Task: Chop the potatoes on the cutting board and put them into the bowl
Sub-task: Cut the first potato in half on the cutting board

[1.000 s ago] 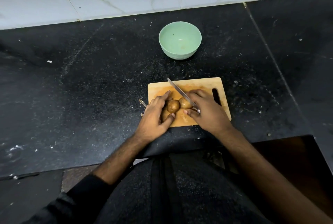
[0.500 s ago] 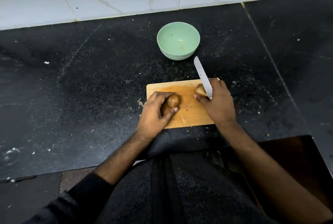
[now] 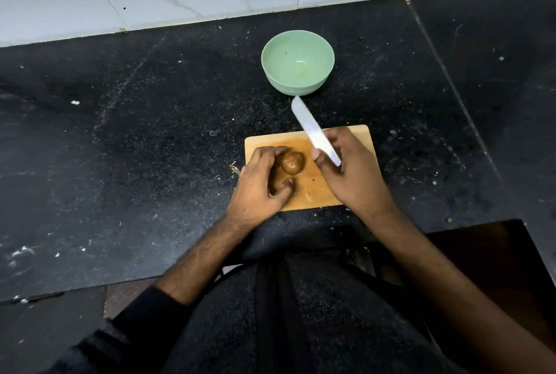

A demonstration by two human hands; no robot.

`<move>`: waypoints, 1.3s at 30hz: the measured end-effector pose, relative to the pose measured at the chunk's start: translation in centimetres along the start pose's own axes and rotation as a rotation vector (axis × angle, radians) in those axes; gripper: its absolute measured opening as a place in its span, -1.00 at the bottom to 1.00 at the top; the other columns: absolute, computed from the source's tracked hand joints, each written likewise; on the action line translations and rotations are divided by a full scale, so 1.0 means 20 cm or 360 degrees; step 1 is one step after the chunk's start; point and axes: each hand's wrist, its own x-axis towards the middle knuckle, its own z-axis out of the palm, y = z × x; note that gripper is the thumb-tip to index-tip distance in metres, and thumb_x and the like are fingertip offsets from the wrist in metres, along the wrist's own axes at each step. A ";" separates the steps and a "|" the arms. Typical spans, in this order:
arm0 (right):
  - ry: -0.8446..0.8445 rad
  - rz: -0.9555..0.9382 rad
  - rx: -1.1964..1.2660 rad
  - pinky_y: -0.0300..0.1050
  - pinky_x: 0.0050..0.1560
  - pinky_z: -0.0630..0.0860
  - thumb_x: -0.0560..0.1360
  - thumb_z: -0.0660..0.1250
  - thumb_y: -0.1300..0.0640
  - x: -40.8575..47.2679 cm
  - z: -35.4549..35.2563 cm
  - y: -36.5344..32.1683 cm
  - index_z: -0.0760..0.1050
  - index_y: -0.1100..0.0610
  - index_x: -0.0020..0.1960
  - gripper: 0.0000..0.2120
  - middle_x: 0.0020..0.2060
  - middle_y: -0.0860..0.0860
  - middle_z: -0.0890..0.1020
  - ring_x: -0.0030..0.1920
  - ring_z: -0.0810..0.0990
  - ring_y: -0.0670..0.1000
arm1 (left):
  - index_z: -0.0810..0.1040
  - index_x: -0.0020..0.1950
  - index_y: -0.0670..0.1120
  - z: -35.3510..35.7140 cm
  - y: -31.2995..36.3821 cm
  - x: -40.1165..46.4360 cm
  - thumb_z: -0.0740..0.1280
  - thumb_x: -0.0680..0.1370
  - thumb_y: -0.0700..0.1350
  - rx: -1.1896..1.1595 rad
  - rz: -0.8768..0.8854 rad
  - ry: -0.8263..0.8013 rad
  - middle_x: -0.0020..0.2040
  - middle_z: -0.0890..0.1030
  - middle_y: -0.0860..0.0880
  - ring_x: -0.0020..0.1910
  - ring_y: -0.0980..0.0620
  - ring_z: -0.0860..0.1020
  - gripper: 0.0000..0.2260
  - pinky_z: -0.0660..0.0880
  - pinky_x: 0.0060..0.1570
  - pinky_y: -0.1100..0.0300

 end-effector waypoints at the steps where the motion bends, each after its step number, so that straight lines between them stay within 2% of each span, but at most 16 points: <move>1: -0.0146 0.0130 0.0172 -0.16 -0.10 0.52 0.59 0.40 0.02 0.00 0.02 -0.02 0.45 0.05 0.31 -0.67 0.09 -0.08 0.59 0.05 0.59 -0.07 | 0.43 0.41 -0.09 0.01 0.00 0.00 0.42 0.49 -0.05 0.0031 0.0000 0.0004 0.25 0.49 -0.02 0.23 0.02 0.51 -0.50 0.48 0.22 -0.07; 4: -0.0539 0.0493 0.0740 -0.25 -0.09 0.54 0.57 0.42 0.21 -0.04 0.05 -0.03 0.36 -0.02 0.49 -0.46 0.23 -0.08 0.57 0.20 0.59 -0.11 | 0.50 0.33 -0.09 0.04 0.00 0.01 0.38 0.56 -0.07 0.0062 0.0011 0.0027 0.18 0.55 0.01 0.17 0.01 0.54 -0.65 0.50 0.16 -0.10; 7: -0.0563 0.0474 0.0861 -0.25 0.22 0.54 0.56 0.41 0.33 -0.06 0.04 0.00 0.33 0.06 0.56 -0.38 0.32 -0.10 0.56 0.31 0.53 -0.18 | 0.56 0.26 -0.11 0.03 0.00 0.01 0.40 0.55 -0.10 0.0001 -0.0028 0.0095 0.13 0.58 0.01 0.13 0.04 0.56 -0.71 0.52 0.14 -0.06; 9: -0.0499 0.0474 0.0896 -0.20 0.28 0.53 0.58 0.37 0.35 -0.06 0.04 0.00 0.39 0.10 0.51 -0.47 0.23 -0.09 0.63 0.23 0.61 -0.16 | 0.55 0.27 -0.11 0.02 0.00 0.01 0.40 0.53 -0.05 0.0030 -0.0015 0.0079 0.14 0.57 0.01 0.13 0.04 0.55 -0.67 0.52 0.13 -0.05; 12: -0.0474 0.0569 0.1248 -0.12 -0.15 0.68 0.70 0.16 0.28 -0.07 0.02 -0.05 0.49 0.11 0.36 -0.71 0.04 0.16 0.72 -0.16 0.72 0.05 | 0.51 0.32 -0.07 0.04 0.03 0.01 0.34 0.51 0.06 0.0145 0.0000 0.0043 0.17 0.55 0.02 0.15 0.01 0.54 -0.58 0.50 0.11 -0.12; 14: -0.0450 0.0709 0.1460 -0.13 -0.46 0.60 0.74 0.09 0.15 -0.08 0.00 -0.08 0.45 0.05 0.37 -0.73 0.00 0.23 0.72 -0.39 0.65 0.06 | 0.51 0.31 -0.05 0.05 0.04 0.02 0.35 0.53 0.05 0.0208 -0.0021 0.0063 0.18 0.55 0.04 0.16 0.01 0.54 -0.61 0.48 0.10 -0.15; 16: -0.0442 0.0742 0.1327 -0.23 -0.58 0.43 0.73 0.10 0.00 -0.09 -0.02 -0.07 0.42 0.00 0.40 -0.71 0.00 0.21 0.72 -0.50 0.51 -0.02 | 0.52 0.30 -0.04 0.06 0.03 0.02 0.39 0.54 0.01 0.0197 -0.0070 0.0101 0.17 0.56 0.05 0.16 0.02 0.53 -0.65 0.47 0.10 -0.15; 18: -0.0484 0.0784 0.1250 -0.26 -0.58 0.36 0.70 0.16 -0.06 -0.11 -0.01 -0.05 0.43 0.01 0.40 -0.68 0.00 0.17 0.72 -0.47 0.43 -0.08 | 0.54 0.28 -0.02 0.07 0.03 0.02 0.40 0.54 0.01 0.0151 -0.0107 0.0134 0.15 0.56 0.07 0.14 0.05 0.53 -0.67 0.46 0.12 -0.12; 20: -0.0553 0.0782 0.1261 -0.25 -0.49 0.38 0.68 0.23 0.10 -0.11 -0.01 -0.03 0.42 0.01 0.40 -0.71 0.03 0.16 0.68 -0.38 0.44 -0.10 | 0.54 0.28 -0.01 0.07 0.04 0.02 0.41 0.54 0.01 0.0141 -0.0106 0.0154 0.14 0.56 0.09 0.15 0.07 0.52 -0.67 0.44 0.13 -0.09; 24: -0.0688 0.0605 0.1207 -0.21 -0.06 0.55 0.56 0.22 0.51 -0.13 -0.03 0.00 0.28 0.00 0.53 -0.33 0.24 0.12 0.64 -0.01 0.59 -0.05 | 0.53 0.30 -0.01 0.08 0.04 0.01 0.40 0.55 0.02 0.0135 -0.0111 0.0167 0.16 0.57 0.09 0.16 0.08 0.52 -0.66 0.42 0.16 -0.06; 27: -0.0627 0.0518 0.1300 -0.16 0.36 0.48 0.58 0.28 0.43 -0.12 -0.03 -0.01 0.31 0.07 0.53 -0.41 0.32 0.09 0.60 0.32 0.58 -0.01 | 0.53 0.30 -0.03 0.08 0.04 0.01 0.39 0.55 0.02 0.0120 -0.0109 0.0172 0.14 0.57 0.07 0.15 0.06 0.53 -0.65 0.44 0.15 -0.11; 29: -0.0458 0.0459 0.1311 -0.14 0.40 0.44 0.59 0.33 0.33 -0.11 -0.03 -0.02 0.47 0.14 0.42 -0.59 0.28 0.09 0.64 0.35 0.56 0.01 | 0.53 0.31 -0.02 0.08 0.03 0.01 0.40 0.56 0.02 0.0123 -0.0106 0.0171 0.14 0.57 0.07 0.14 0.06 0.53 -0.66 0.44 0.15 -0.12; 33: -0.0199 0.0518 0.1644 -0.05 0.34 0.53 0.56 0.36 0.26 -0.07 -0.04 -0.04 0.55 0.20 0.34 -0.65 0.20 0.22 0.66 0.25 0.64 0.14 | 0.50 0.34 -0.03 0.09 0.02 -0.01 0.39 0.58 0.02 0.0176 -0.0089 0.0186 0.15 0.56 0.06 0.14 0.05 0.51 -0.65 0.42 0.16 -0.08; 35: -0.0270 0.0575 0.1703 -0.05 0.03 0.67 0.63 0.28 0.24 -0.07 -0.05 -0.04 0.47 0.12 0.44 -0.63 0.09 0.25 0.69 -0.01 0.72 0.13 | 0.49 0.36 -0.04 0.10 0.03 -0.01 0.37 0.60 0.03 0.0228 -0.0087 0.0174 0.16 0.55 0.05 0.15 0.04 0.51 -0.64 0.39 0.17 -0.04; 37: -0.0372 0.0512 0.1280 -0.17 -0.41 0.55 0.68 0.24 0.16 -0.08 -0.04 -0.02 0.42 -0.04 0.47 -0.63 -0.09 0.17 0.72 -0.33 0.62 -0.04 | 0.48 0.37 -0.03 0.10 0.03 -0.01 0.35 0.60 0.03 0.0261 -0.0077 0.0172 0.17 0.55 0.04 0.16 0.03 0.51 -0.64 0.39 0.16 -0.03; 39: -0.0343 0.0326 0.0699 -0.24 -0.37 0.47 0.69 0.25 0.11 -0.09 0.00 0.01 0.43 -0.03 0.46 -0.65 -0.20 0.02 0.68 -0.38 0.54 -0.18 | 0.47 0.36 -0.03 0.09 0.04 -0.01 0.35 0.61 0.04 0.0271 -0.0076 0.0180 0.17 0.56 0.04 0.16 0.02 0.51 -0.65 0.38 0.15 -0.01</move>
